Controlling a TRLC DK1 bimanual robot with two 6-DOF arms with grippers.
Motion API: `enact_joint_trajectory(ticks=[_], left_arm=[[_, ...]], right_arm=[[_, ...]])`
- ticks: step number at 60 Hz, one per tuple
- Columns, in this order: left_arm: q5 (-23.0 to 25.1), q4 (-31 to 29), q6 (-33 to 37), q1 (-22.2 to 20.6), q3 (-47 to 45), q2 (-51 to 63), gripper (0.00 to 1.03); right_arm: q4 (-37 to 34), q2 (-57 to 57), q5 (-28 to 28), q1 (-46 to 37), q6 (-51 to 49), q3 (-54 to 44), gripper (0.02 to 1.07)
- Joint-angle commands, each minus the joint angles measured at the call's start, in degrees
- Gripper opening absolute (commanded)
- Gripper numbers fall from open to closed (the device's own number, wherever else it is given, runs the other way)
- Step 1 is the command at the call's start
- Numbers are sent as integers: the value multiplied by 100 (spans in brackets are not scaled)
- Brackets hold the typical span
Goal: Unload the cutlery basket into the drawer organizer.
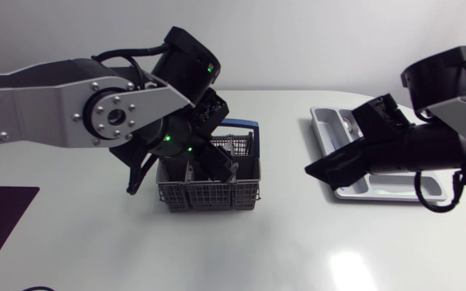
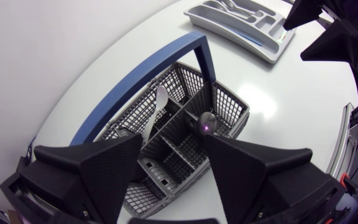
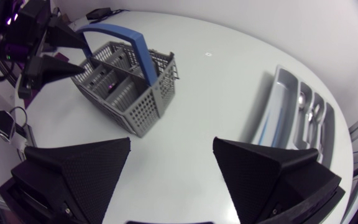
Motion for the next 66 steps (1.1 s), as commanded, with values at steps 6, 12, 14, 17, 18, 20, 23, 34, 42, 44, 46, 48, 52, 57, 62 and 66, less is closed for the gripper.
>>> enact_joint_trajectory(ticks=[6, 12, 14, 17, 18, 20, 23, 34, 42, 44, 46, 48, 52, 57, 62, 66], left_arm=[[-24, 85, -49, 174, -461, -327, 71], [-24, 199, -40, 262, -637, -415, 71], [-24, 234, -40, 271, -689, -432, 71], [-24, 296, -40, 288, -760, -476, 71], [-24, 313, -40, 288, -786, -485, 71], [-24, 366, -49, 288, -839, -503, 71], [-24, 454, -49, 288, -918, -538, 71], [-24, 823, -14, 279, -1155, -617, 71], [-24, 999, 30, 288, -1234, -626, 71], [-15, 1051, 48, 297, -1261, -626, 71], [-15, 1148, 109, 314, -1313, -634, 71], [-15, 1192, 136, 323, -1340, -643, 71], [-6, 1280, 179, 332, -1393, -652, 71], [3, 1403, 223, 358, -1480, -696, 71], [29, 1526, 267, 358, -1560, -722, 71], [29, 1649, 302, 367, -1639, -731, 71]], right_arm=[[-116, 787, -472, 384, 1013, 570, 95], [-107, 1147, -762, 508, 1277, 807, 95], [-107, 1261, -815, 551, 1356, 868, 95], [-63, 1402, -894, 622, 1497, 939, 95], [-55, 1437, -920, 648, 1532, 965, 95], [-46, 1508, -929, 710, 1584, 1018, 95], [-11, 1613, -947, 798, 1655, 1088, 93], [104, 1947, -991, 982, 1945, 1343, 88], [148, 2193, -991, 1140, 2103, 1563, 85], [174, 2255, -991, 1167, 2156, 1607, 82], [306, 2342, -991, 1193, 2261, 1633, 79], [341, 2404, -991, 1211, 2305, 1659, 78], [367, 2553, -991, 1263, 2375, 1756, 76], [446, 2685, -982, 1325, 2507, 1826, 70], [464, 2747, -964, 1378, 2595, 1897, 69], [473, 2843, -956, 1413, 2674, 1941, 69]])
